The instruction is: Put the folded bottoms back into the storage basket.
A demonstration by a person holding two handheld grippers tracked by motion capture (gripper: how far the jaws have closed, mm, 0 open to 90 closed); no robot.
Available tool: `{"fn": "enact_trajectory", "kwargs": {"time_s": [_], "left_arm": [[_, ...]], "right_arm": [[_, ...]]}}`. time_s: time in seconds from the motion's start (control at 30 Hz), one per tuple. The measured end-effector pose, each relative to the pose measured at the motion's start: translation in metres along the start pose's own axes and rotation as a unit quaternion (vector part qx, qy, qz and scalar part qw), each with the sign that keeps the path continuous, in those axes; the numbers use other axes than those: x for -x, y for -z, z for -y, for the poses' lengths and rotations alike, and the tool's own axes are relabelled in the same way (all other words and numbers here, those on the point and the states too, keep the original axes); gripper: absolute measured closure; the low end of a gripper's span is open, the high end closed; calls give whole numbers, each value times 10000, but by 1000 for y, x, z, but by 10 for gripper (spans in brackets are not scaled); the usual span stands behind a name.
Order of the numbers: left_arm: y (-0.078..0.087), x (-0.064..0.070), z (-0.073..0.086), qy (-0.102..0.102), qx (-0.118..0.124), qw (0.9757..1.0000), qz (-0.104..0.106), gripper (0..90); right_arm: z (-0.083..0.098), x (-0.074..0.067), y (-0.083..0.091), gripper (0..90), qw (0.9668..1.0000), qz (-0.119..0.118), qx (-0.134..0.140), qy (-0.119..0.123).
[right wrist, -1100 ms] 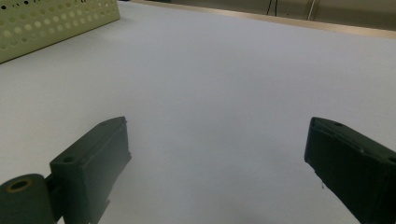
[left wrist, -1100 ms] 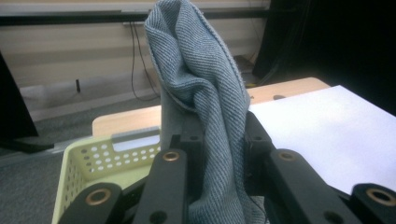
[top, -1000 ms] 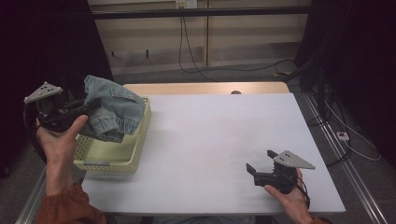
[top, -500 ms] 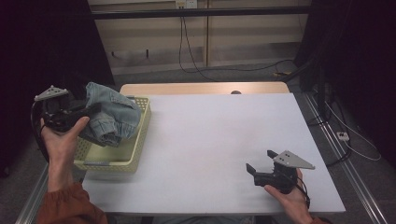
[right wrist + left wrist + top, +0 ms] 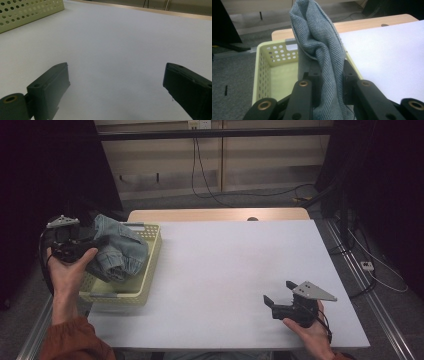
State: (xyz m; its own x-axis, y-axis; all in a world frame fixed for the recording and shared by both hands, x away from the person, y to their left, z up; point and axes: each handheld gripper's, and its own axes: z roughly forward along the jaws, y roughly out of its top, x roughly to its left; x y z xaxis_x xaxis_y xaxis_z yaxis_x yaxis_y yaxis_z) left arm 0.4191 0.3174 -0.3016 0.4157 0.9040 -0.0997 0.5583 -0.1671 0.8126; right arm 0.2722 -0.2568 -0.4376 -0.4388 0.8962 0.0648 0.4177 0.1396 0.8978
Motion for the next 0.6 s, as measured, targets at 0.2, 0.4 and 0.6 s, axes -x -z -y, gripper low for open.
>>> {"fn": "enact_trajectory", "kwargs": {"time_s": [0.2,0.4,0.6], "left_arm": [[-5,-2,2,52,-85,9999,84,755],[-11,1,2,80,-128,9995,266,754],[-19,2,3,127,-204,9992,319,750]], "right_arm": [[0,0,0,66,10000,-1,8,-14],[0,0,0,66,10000,-1,-1,8],[0,0,0,66,10000,-3,11,-14]]}}
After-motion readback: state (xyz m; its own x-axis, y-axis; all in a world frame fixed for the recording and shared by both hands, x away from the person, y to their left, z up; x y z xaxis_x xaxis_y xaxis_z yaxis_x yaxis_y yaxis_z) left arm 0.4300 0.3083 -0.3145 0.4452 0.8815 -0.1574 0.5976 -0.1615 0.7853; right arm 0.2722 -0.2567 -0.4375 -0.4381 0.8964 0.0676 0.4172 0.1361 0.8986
